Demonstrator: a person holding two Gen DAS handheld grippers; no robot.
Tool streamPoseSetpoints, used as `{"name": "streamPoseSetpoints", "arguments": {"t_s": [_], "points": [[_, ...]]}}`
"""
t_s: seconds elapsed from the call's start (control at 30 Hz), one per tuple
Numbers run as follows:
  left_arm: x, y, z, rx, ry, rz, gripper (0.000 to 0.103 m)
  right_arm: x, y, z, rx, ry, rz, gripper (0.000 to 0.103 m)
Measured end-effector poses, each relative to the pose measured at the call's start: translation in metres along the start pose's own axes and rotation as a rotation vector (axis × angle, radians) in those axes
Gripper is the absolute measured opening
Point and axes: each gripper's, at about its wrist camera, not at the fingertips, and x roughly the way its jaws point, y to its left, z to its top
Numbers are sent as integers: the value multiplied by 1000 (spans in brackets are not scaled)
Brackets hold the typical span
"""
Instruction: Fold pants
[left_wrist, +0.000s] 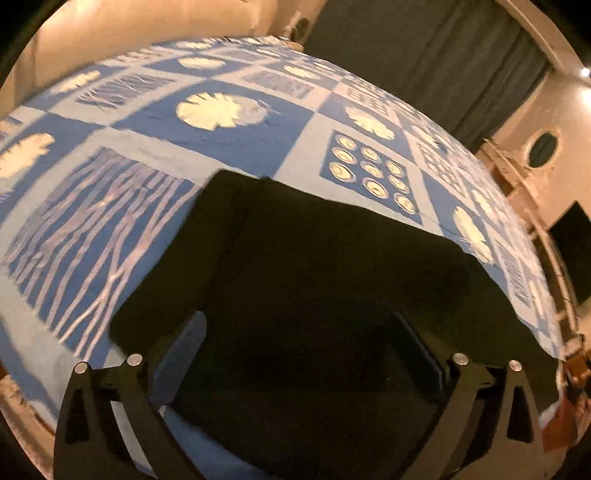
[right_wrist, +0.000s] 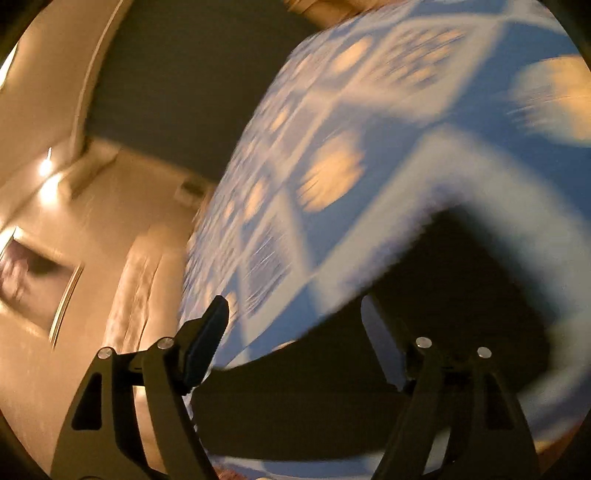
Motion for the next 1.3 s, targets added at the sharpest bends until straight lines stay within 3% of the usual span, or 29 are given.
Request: {"name": "streamPoseSetpoints", "arguments": {"t_s": [0.1,0.2,0.27,0.37,0.53,0.7,0.8,0.87,0.9,0.93,1.07,1.3], "points": [[-13,-9,-2,-21,-45,13,98,-31,-57,13,72,-22,-67,78],[-24,-26,-2,-12,-67,-4,98,-35,-95,22,121,16,-82,78],[-29,-38,-4,0,-74,-19,98,-31,-109,22,131,21,-35,78],[-31,-49,-8,-28,-65,-70,98,-19,-113,16,169,64,72,81],[-31,-69,-15,-32,-71,-123,98,-2,-106,11,133,186,120,83],[-28,-81,-19,5,-72,-132,98,9,-96,4,105,234,124,84],[-26,-80,-20,-6,-57,-142,98,11,-83,-1,69,231,77,83],[-25,-75,-22,-36,-50,-149,98,14,-77,-4,54,234,32,63],[-26,-73,-22,-47,-50,-152,98,19,-79,-10,88,270,49,21],[-26,-71,-23,-64,-47,-157,98,23,-78,-13,101,273,35,10],[-28,-66,-24,-95,-37,-161,98,23,-58,-21,69,209,-35,10],[-34,-77,-22,-55,-40,-169,98,24,33,-32,-113,169,-89,10]]}}
